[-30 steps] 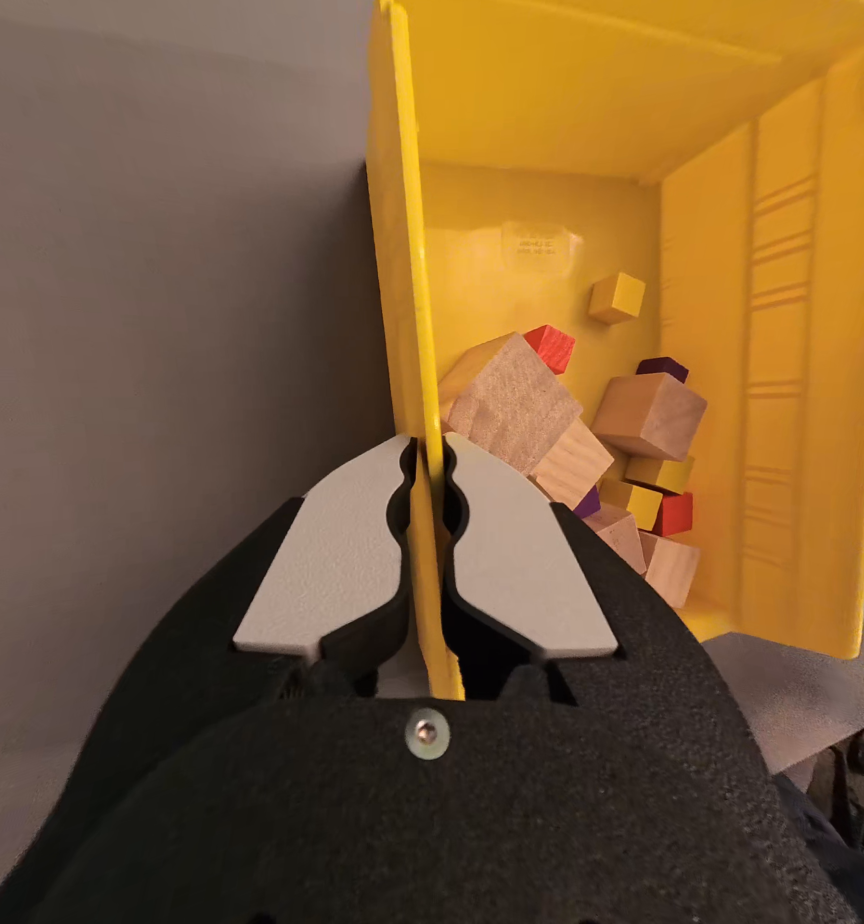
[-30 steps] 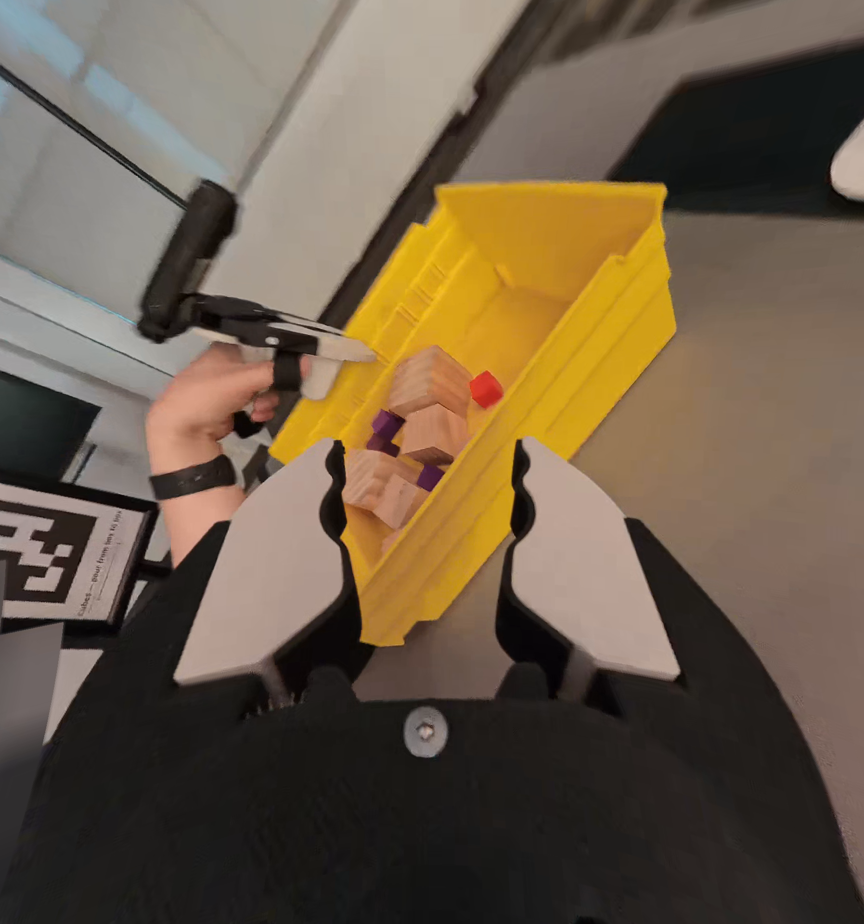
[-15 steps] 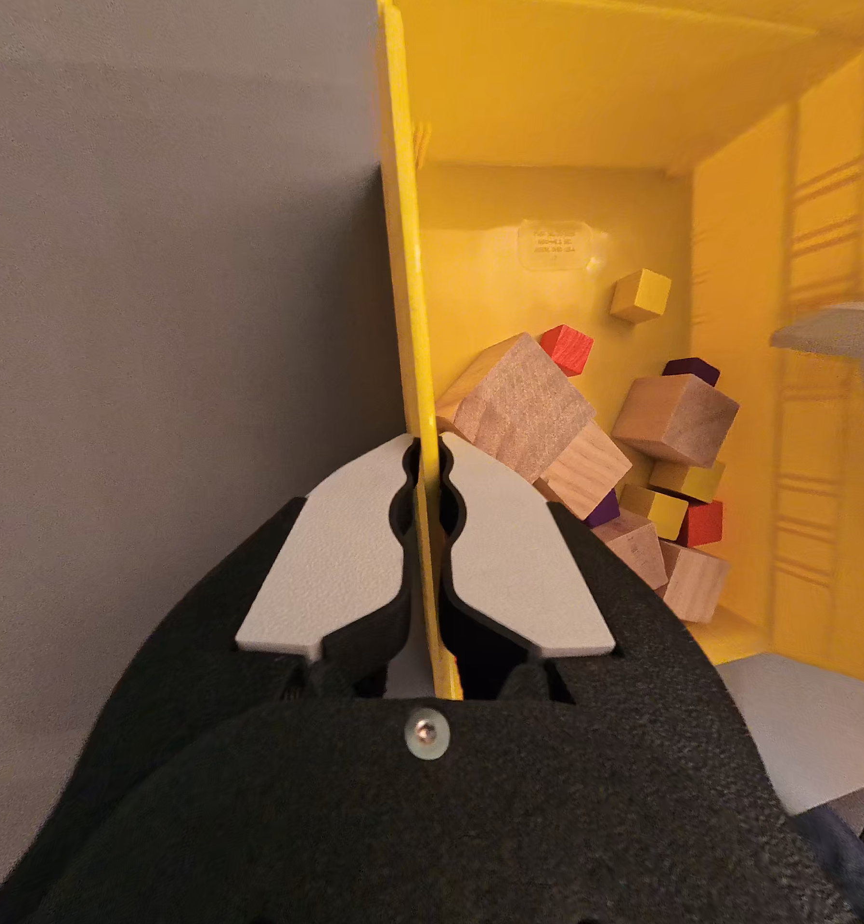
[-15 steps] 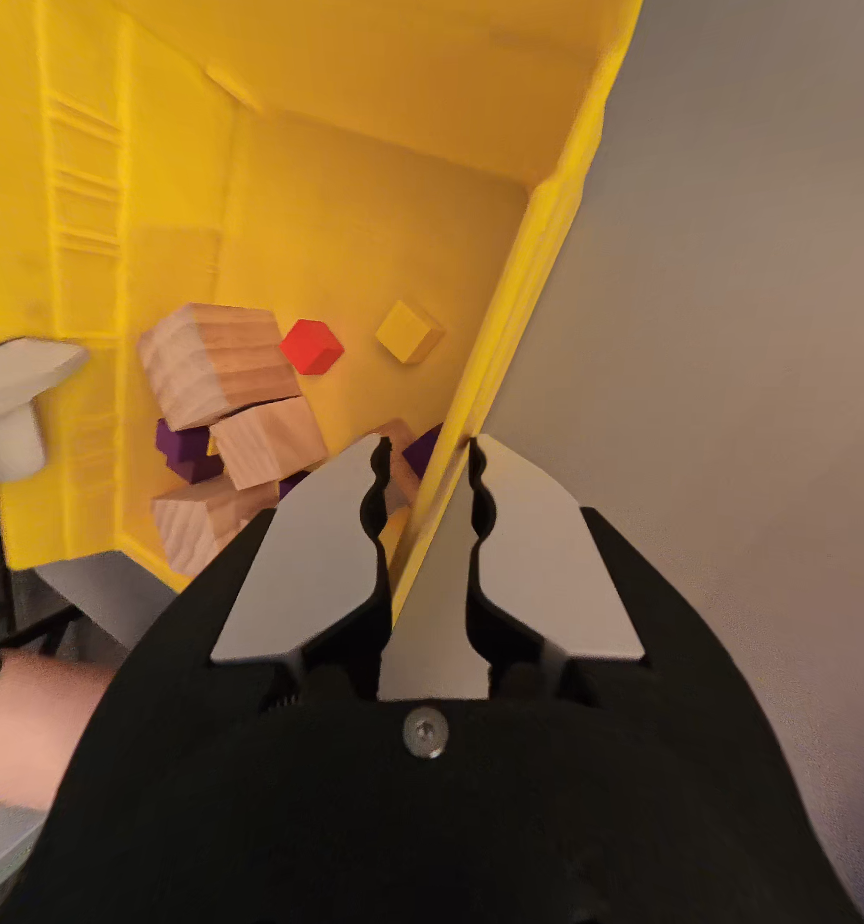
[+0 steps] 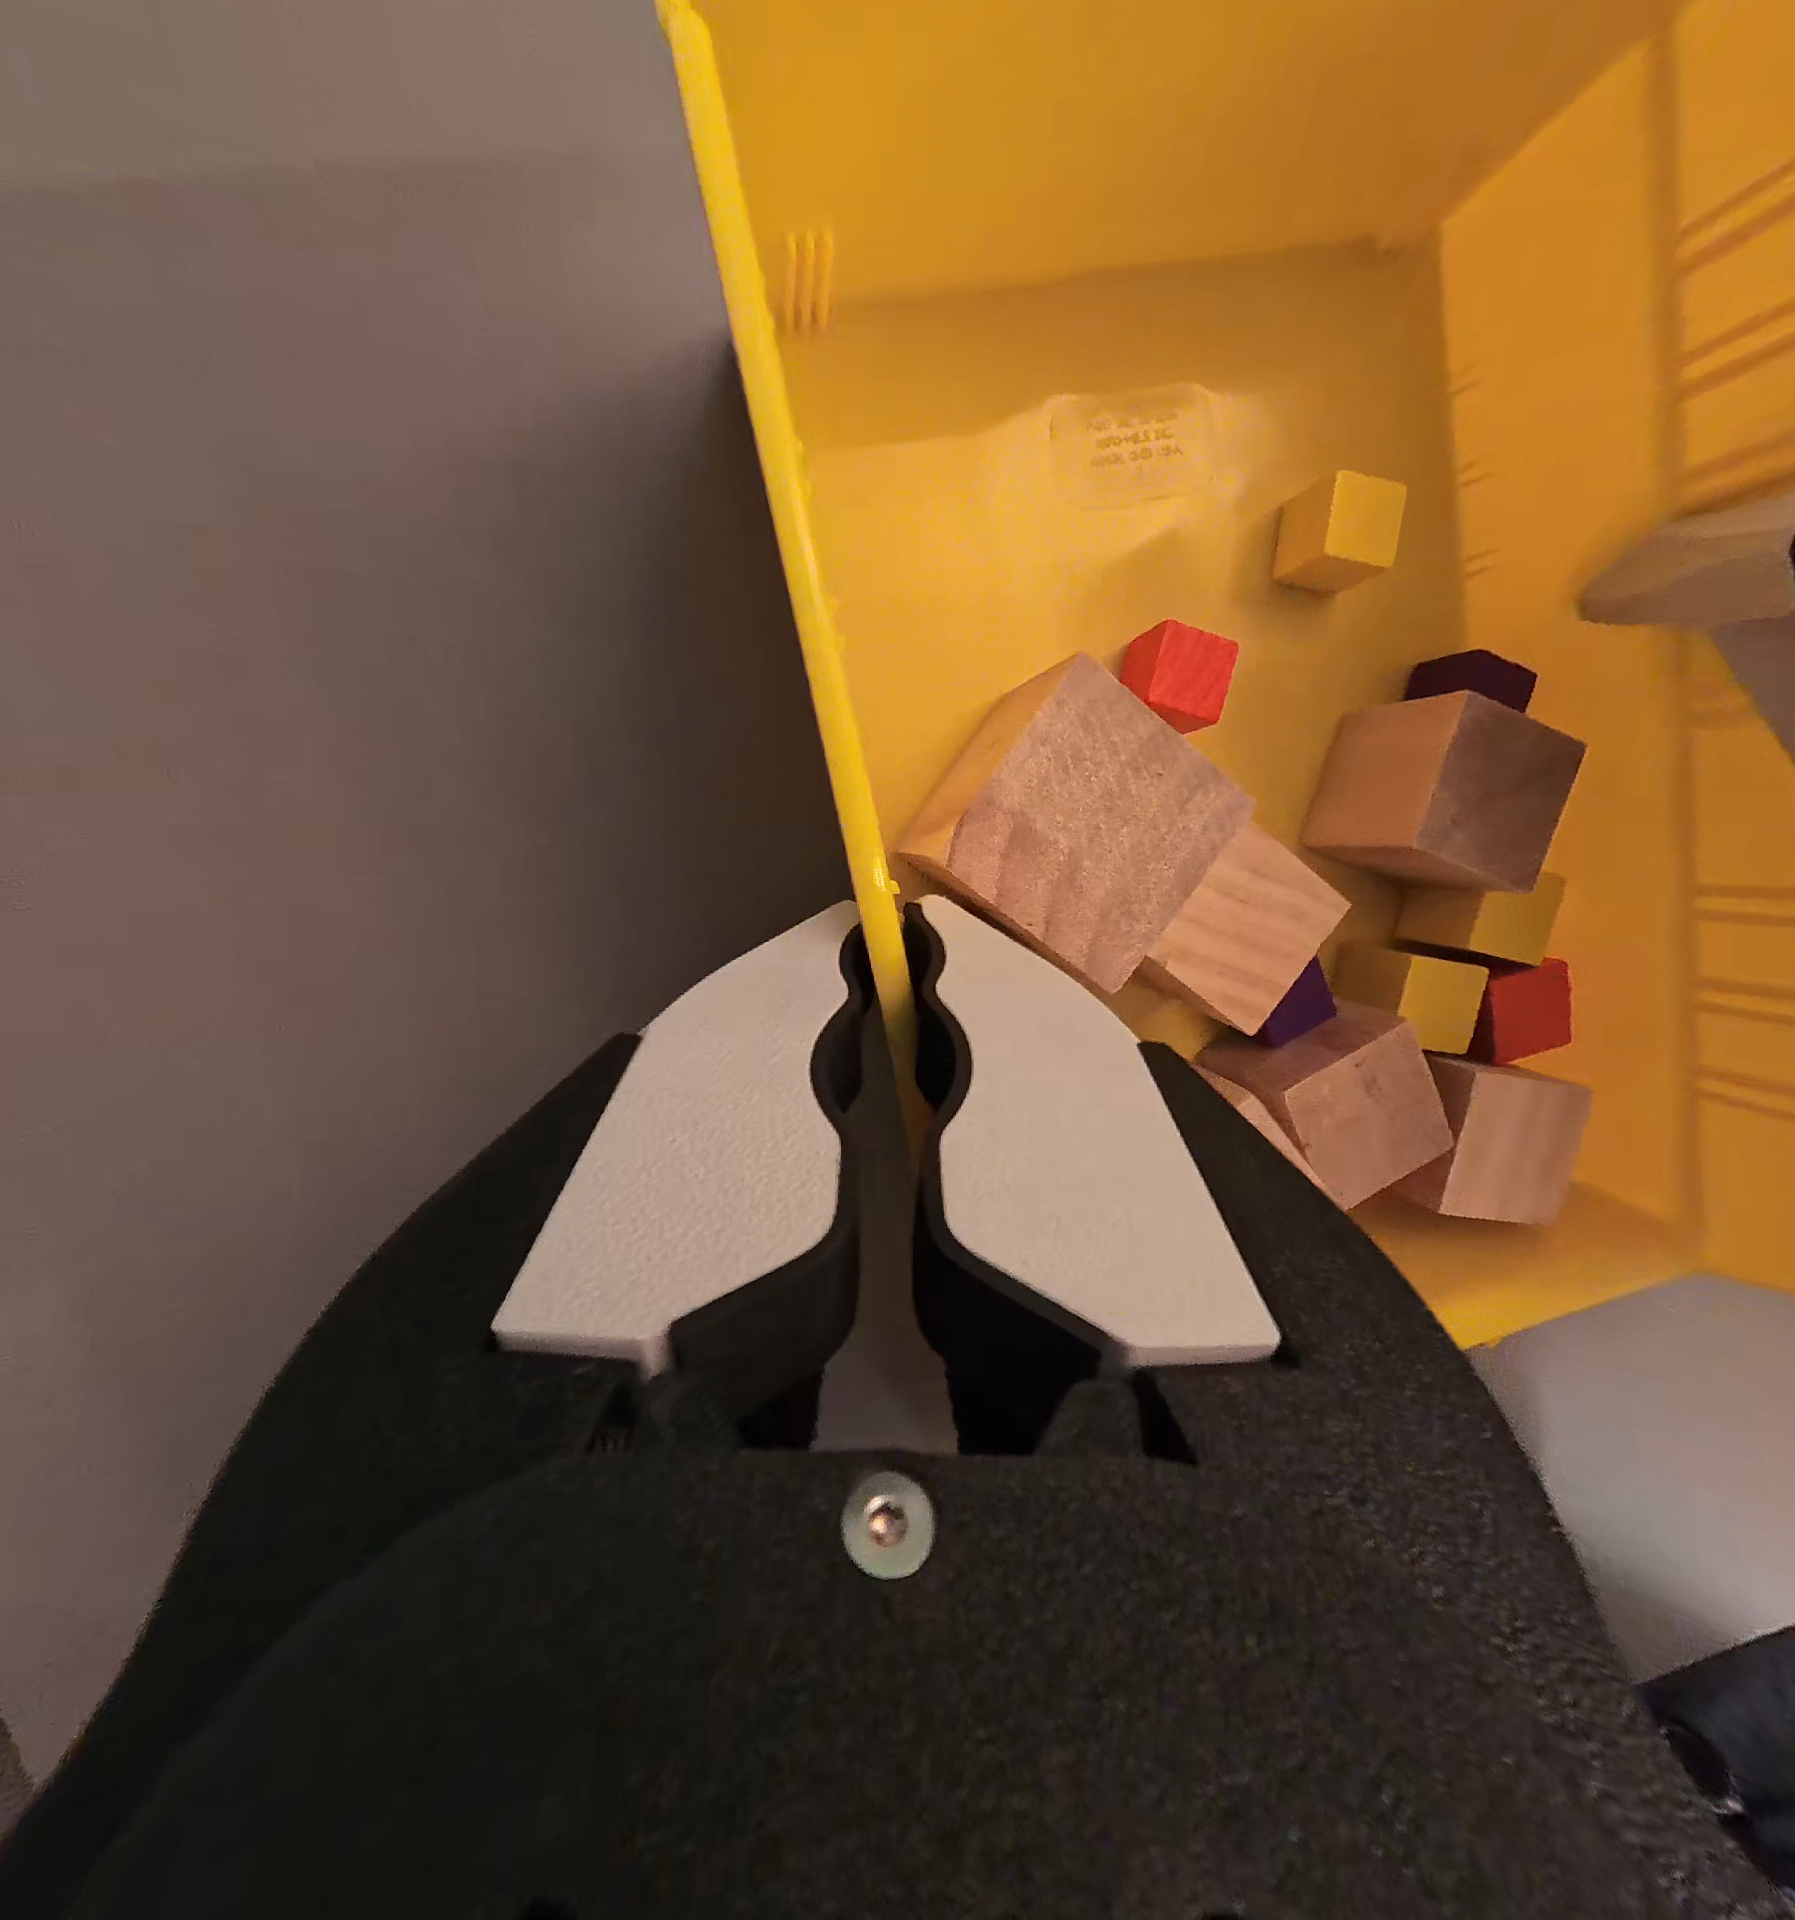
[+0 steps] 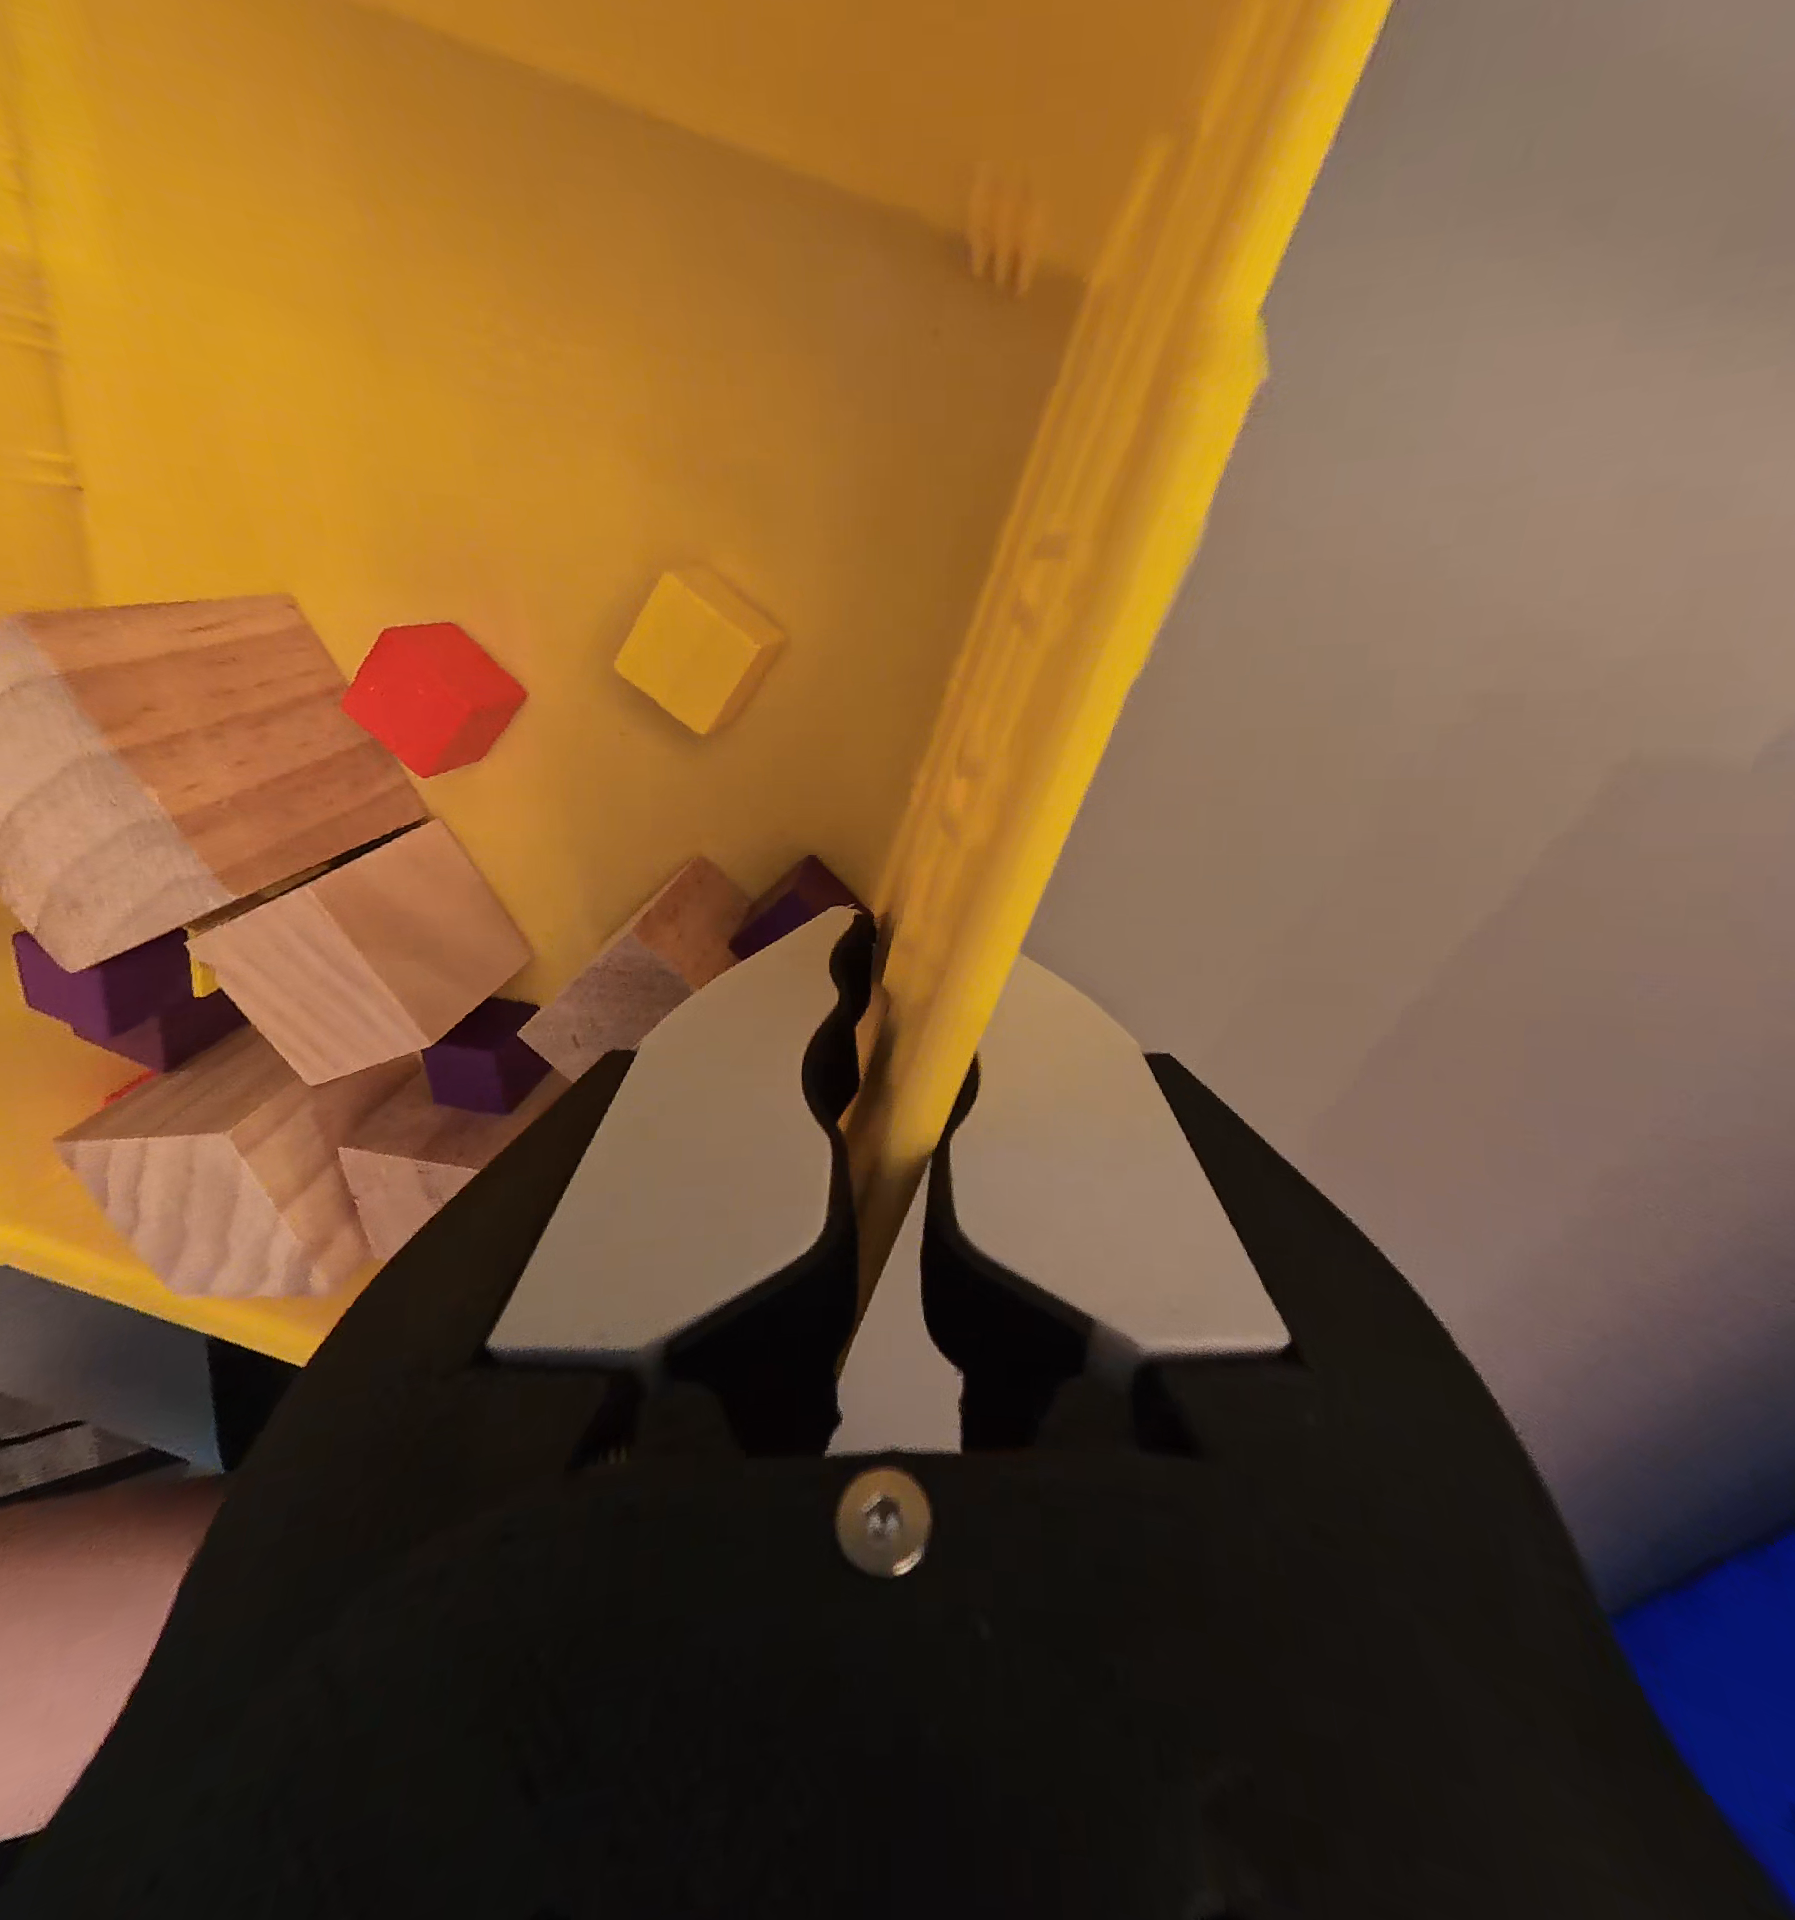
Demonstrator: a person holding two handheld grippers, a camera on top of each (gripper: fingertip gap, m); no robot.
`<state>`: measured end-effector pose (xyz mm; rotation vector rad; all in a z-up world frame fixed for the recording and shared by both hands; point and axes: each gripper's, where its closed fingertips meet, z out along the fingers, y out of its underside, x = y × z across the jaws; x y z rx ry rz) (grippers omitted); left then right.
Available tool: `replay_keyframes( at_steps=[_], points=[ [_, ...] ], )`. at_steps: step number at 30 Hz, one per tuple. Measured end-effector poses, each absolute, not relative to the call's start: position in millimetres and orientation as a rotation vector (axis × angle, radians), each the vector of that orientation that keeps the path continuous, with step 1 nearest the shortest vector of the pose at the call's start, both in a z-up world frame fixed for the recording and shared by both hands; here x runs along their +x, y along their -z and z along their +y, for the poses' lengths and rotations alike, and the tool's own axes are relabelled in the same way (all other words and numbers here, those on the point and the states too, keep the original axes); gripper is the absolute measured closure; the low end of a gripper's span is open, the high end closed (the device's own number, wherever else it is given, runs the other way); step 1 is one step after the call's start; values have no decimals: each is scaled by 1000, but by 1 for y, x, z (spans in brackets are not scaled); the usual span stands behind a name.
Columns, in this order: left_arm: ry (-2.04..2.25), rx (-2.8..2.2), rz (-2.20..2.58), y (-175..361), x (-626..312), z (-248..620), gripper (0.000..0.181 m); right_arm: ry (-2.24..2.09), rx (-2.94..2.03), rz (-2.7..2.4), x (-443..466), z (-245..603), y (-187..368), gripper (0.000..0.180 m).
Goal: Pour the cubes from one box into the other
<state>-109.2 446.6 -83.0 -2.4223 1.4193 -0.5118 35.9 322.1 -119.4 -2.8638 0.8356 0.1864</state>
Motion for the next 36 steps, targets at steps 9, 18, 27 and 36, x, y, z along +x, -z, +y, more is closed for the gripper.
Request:
replay_keyframes(
  at_steps=[9,18,27,36],
  points=[
    [540,-2339,1439,69,-76,425,176,-97,-2803,868,69,299,94,174],
    [656,-2180,1467,26,-27,371,176,69,-2751,900,118,245,26,174],
    [732,-2018,1704,-41,73,275,176,214,-2632,1068,199,132,-57,174],
    [913,-1767,1980,-96,185,137,175,382,-2474,1332,275,-29,-126,174]
  ],
)
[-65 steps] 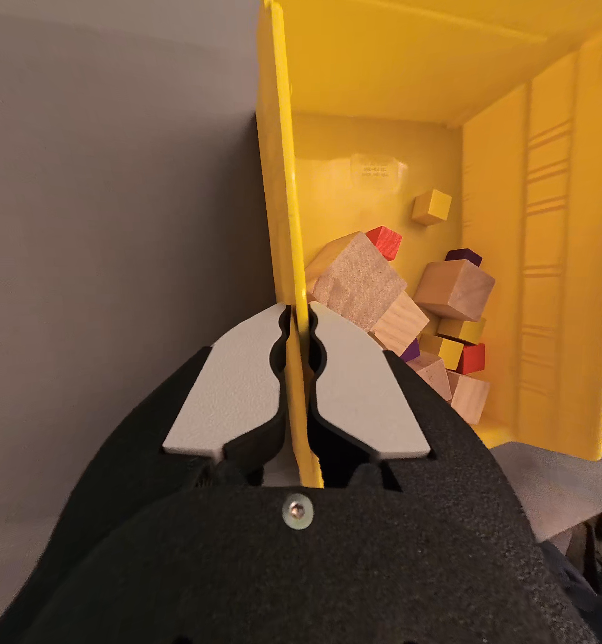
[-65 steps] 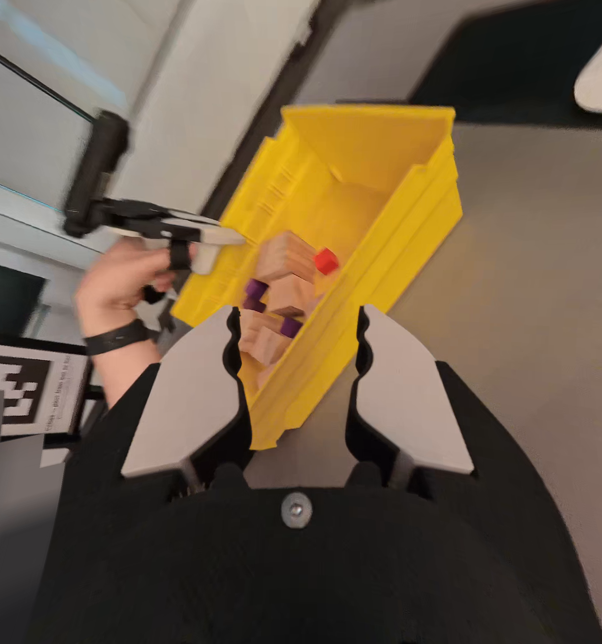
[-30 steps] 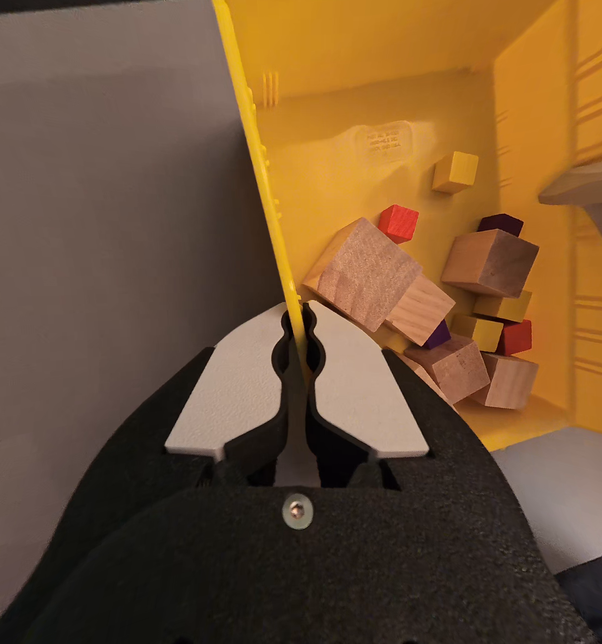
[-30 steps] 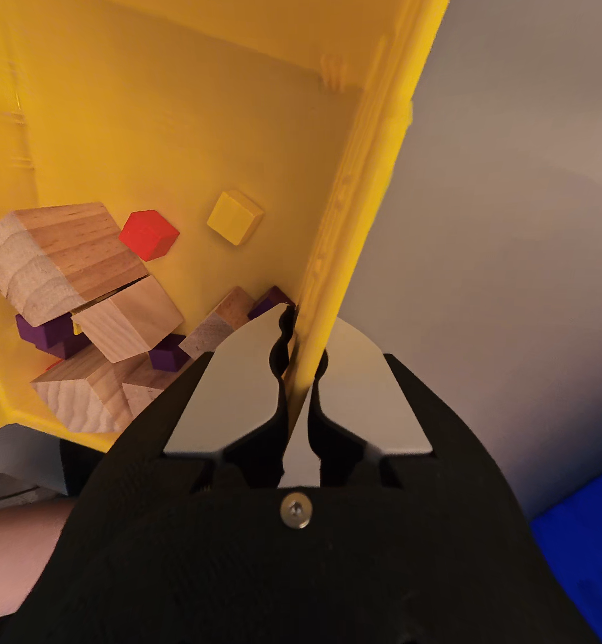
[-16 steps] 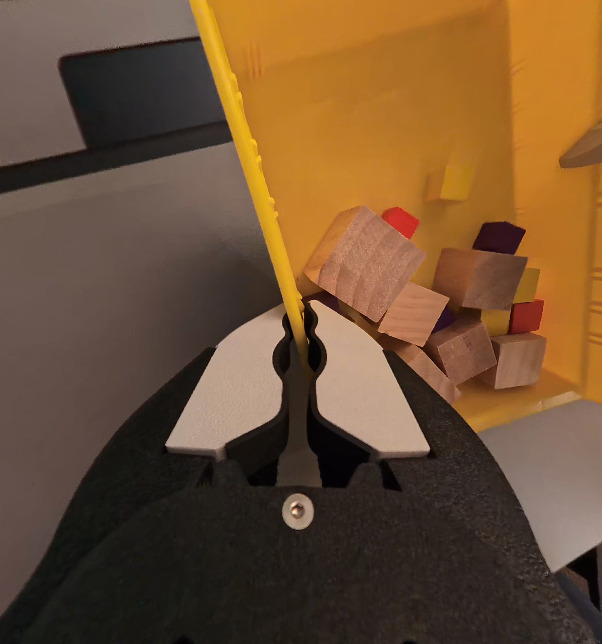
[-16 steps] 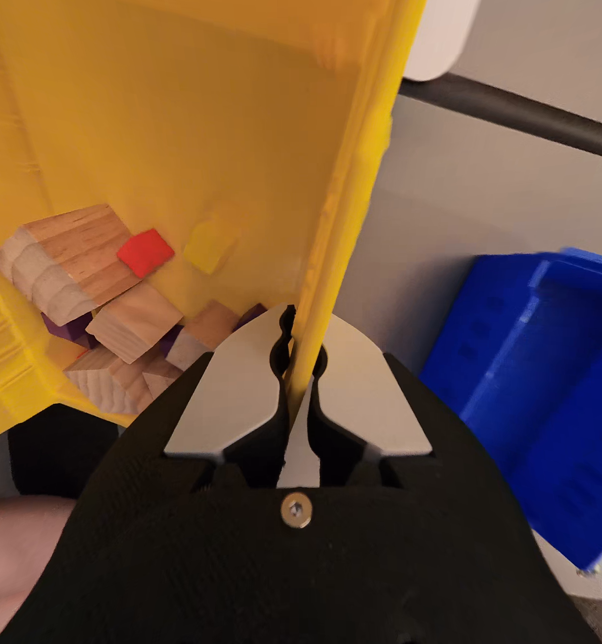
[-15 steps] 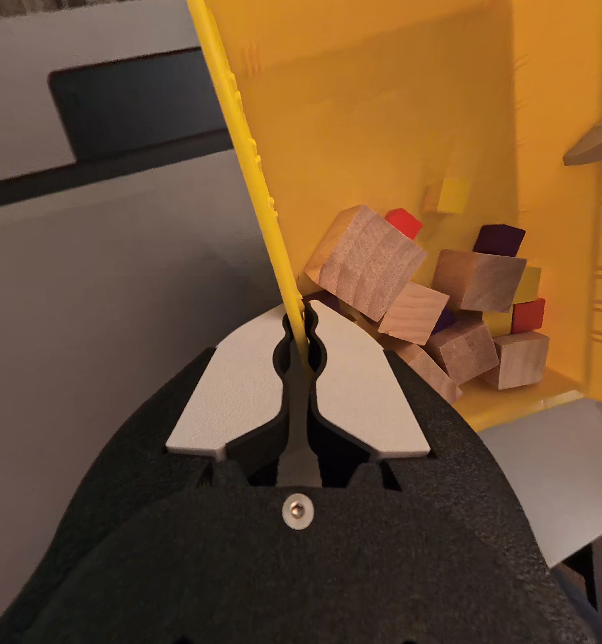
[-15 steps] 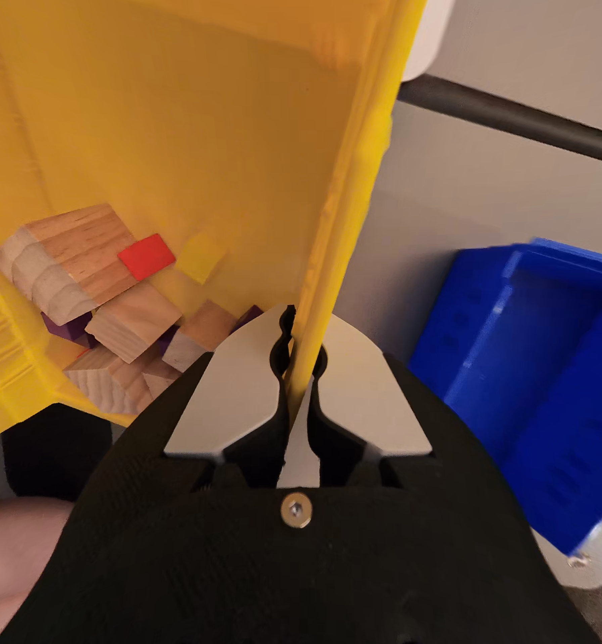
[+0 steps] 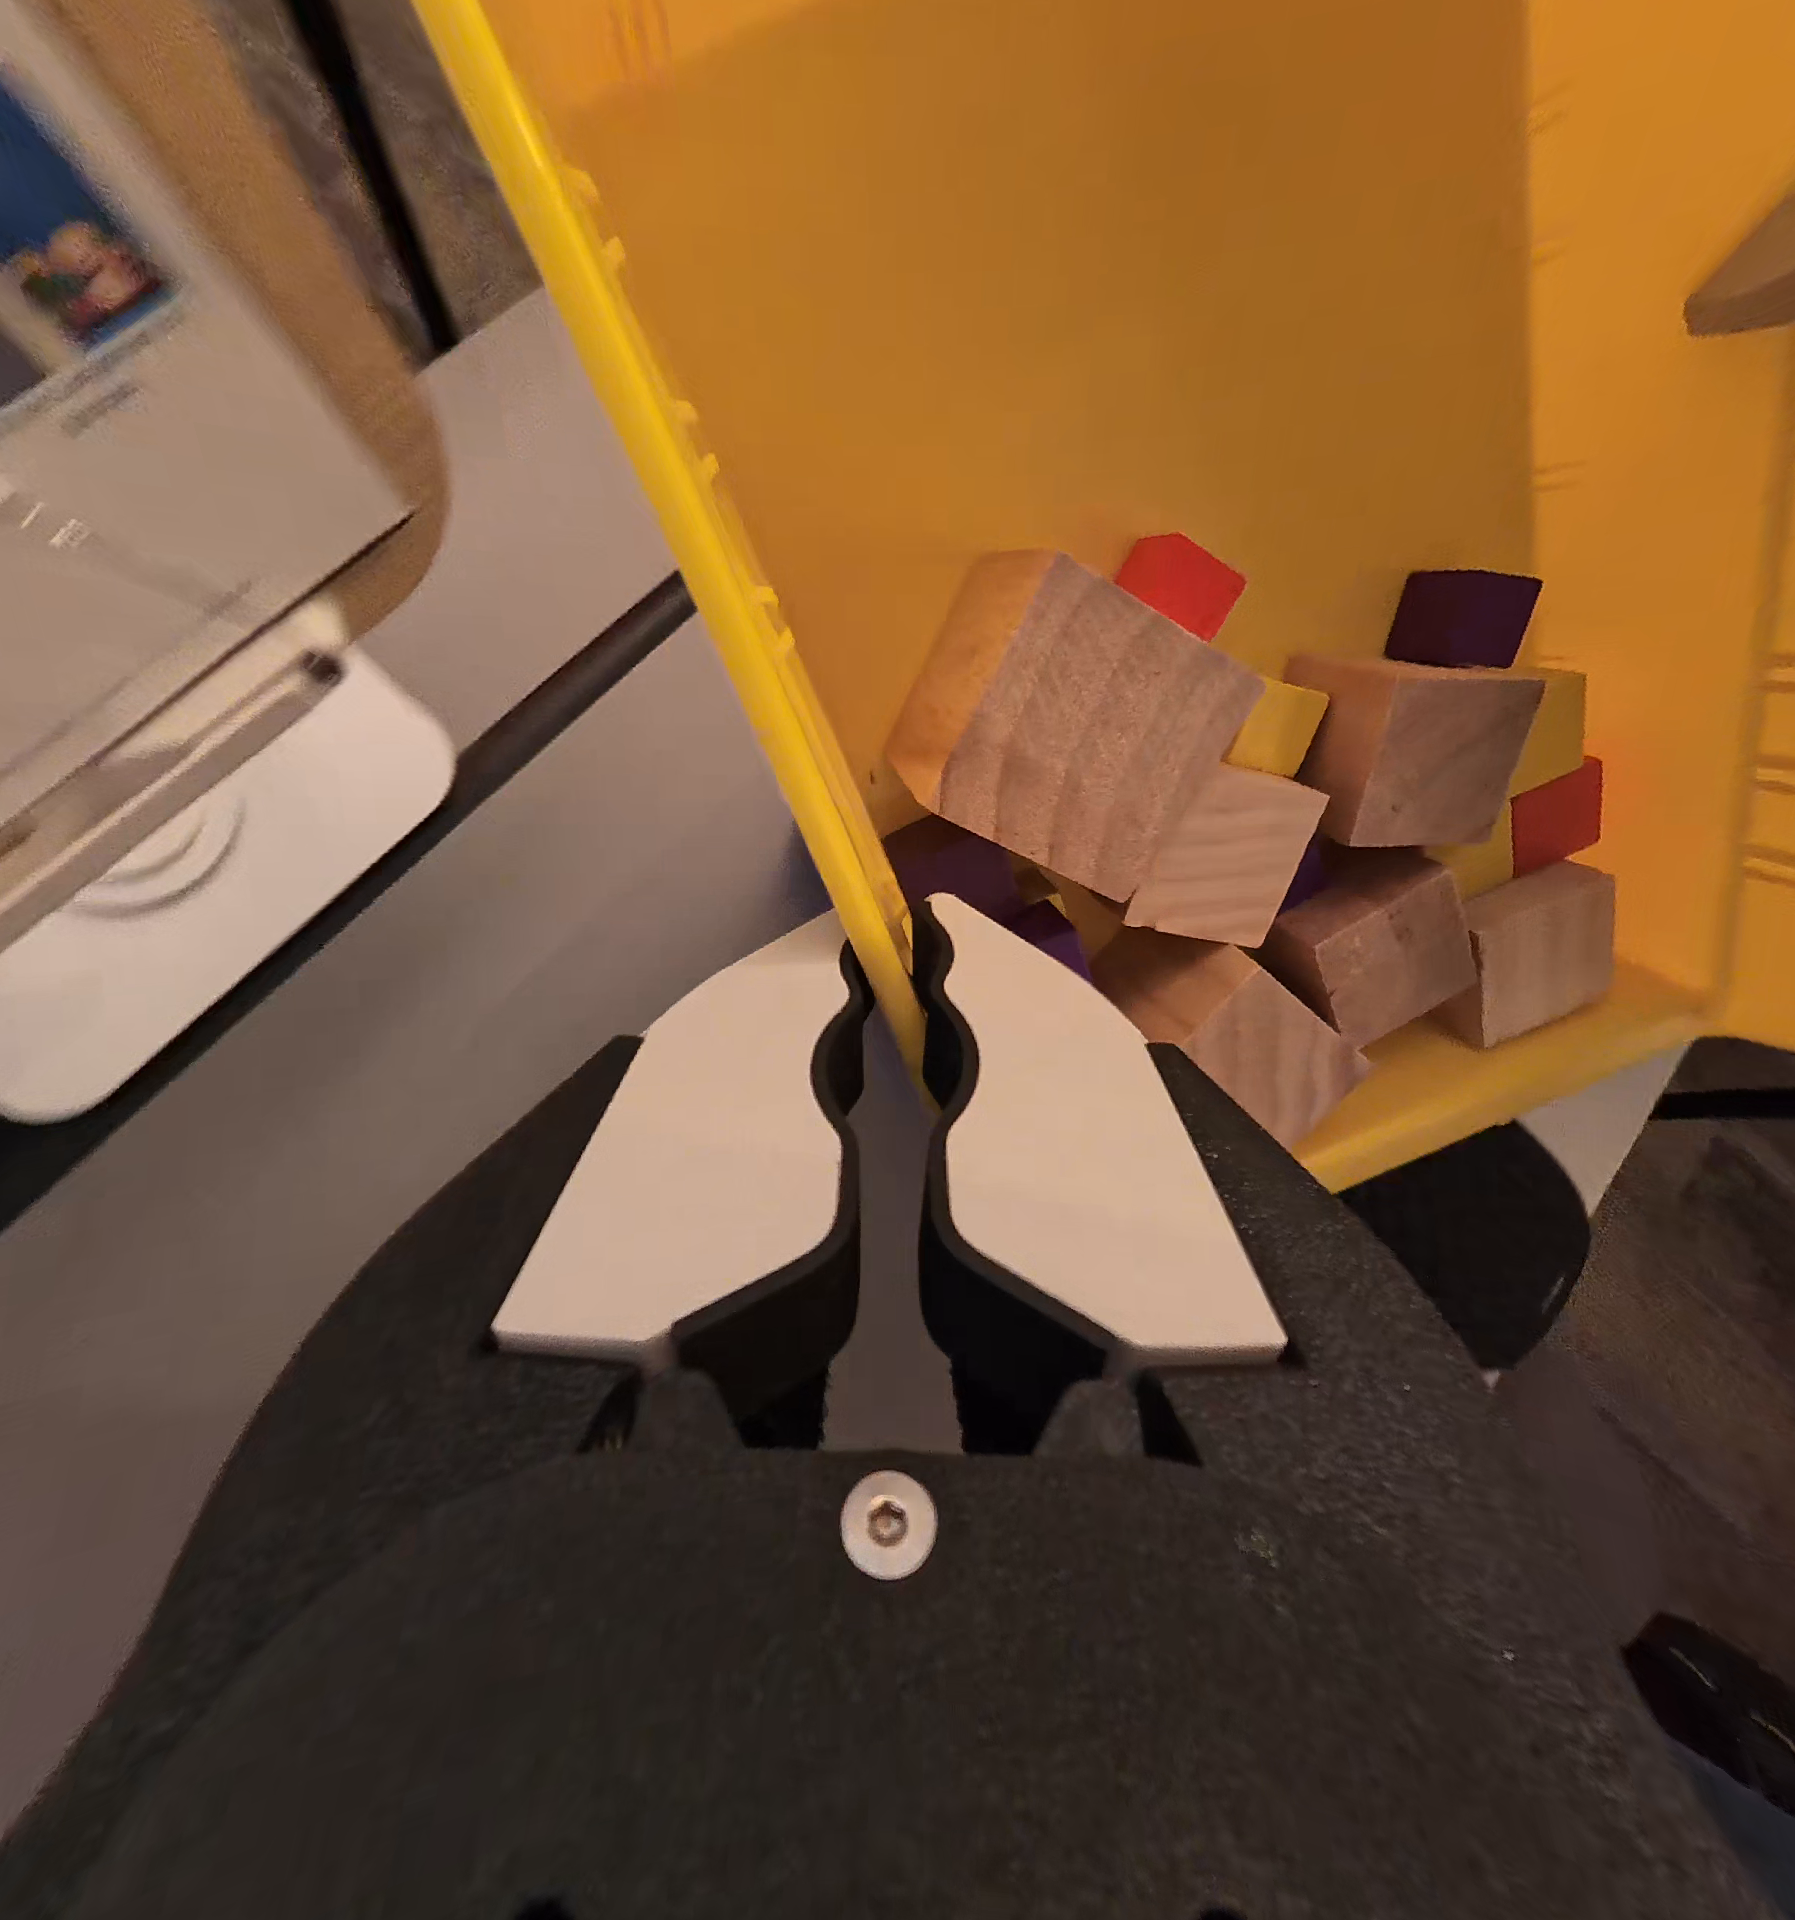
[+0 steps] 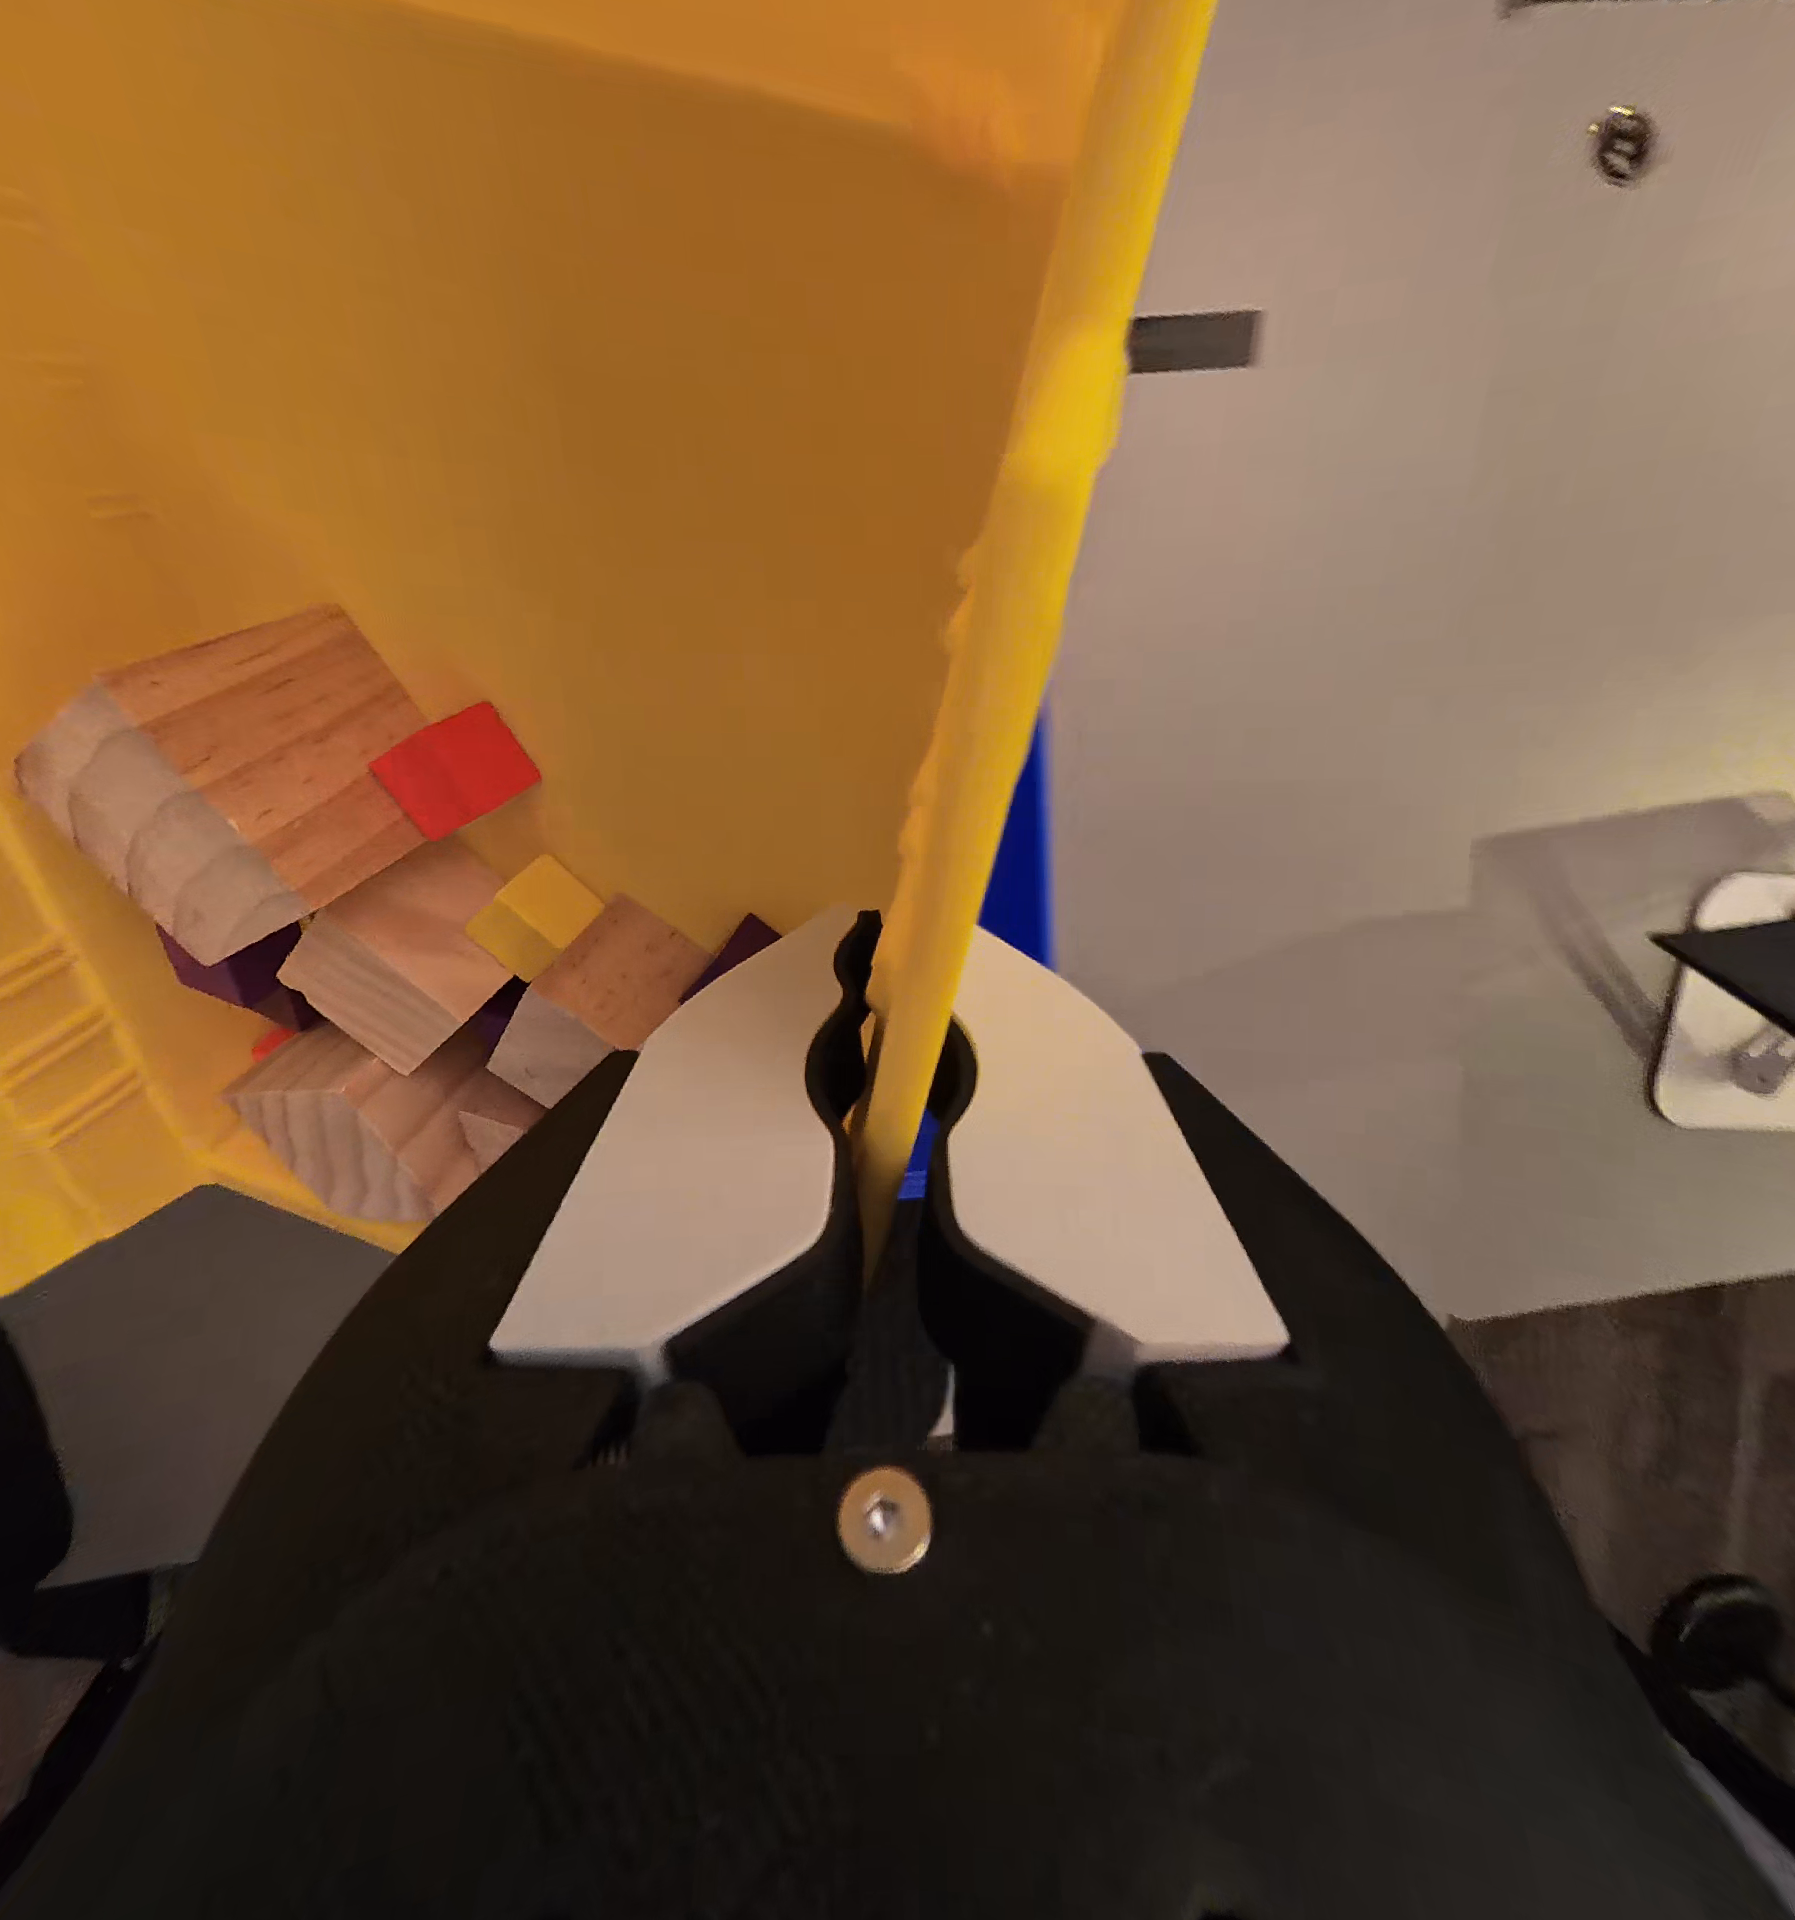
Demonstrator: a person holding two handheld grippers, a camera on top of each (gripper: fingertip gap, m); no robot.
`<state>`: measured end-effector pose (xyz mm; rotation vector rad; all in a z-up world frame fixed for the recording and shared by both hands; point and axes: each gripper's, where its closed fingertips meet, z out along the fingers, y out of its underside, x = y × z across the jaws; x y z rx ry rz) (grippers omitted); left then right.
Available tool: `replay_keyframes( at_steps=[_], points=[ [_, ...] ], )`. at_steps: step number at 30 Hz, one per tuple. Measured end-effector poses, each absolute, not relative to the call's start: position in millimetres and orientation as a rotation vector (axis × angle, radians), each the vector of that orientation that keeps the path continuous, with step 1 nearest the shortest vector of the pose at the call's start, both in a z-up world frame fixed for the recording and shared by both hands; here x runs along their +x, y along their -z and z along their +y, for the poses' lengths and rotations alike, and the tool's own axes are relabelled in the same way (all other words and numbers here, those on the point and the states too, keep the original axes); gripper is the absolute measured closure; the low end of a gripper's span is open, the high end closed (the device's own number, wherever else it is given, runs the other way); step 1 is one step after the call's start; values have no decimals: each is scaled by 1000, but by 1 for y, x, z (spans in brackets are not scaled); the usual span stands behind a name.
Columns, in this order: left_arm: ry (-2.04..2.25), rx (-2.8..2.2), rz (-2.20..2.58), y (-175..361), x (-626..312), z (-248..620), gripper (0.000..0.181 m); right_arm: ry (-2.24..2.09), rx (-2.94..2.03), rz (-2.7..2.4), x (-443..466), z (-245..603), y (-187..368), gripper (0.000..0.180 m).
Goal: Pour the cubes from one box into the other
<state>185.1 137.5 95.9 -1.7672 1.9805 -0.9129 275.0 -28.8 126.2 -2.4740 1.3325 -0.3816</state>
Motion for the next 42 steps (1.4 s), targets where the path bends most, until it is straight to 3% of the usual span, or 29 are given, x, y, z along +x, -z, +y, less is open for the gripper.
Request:
replay_keyframes(
  at_steps=[9,14,19,34,42],
  points=[
    [1249,-1672,1888,-77,274,55,176,684,-2329,1397,332,-122,-132,174],
    [1436,-1632,1781,-74,287,50,176,904,-2276,1252,342,-122,-149,174],
    [1453,-1676,1798,-47,291,49,176,943,-2354,1259,346,-120,-129,174],
    [1624,-1590,1659,-66,288,71,176,1109,-2252,1128,333,-95,-161,174],
    [1695,-1623,1634,-49,293,72,176,1178,-2260,1102,335,-90,-154,174]
  ],
)
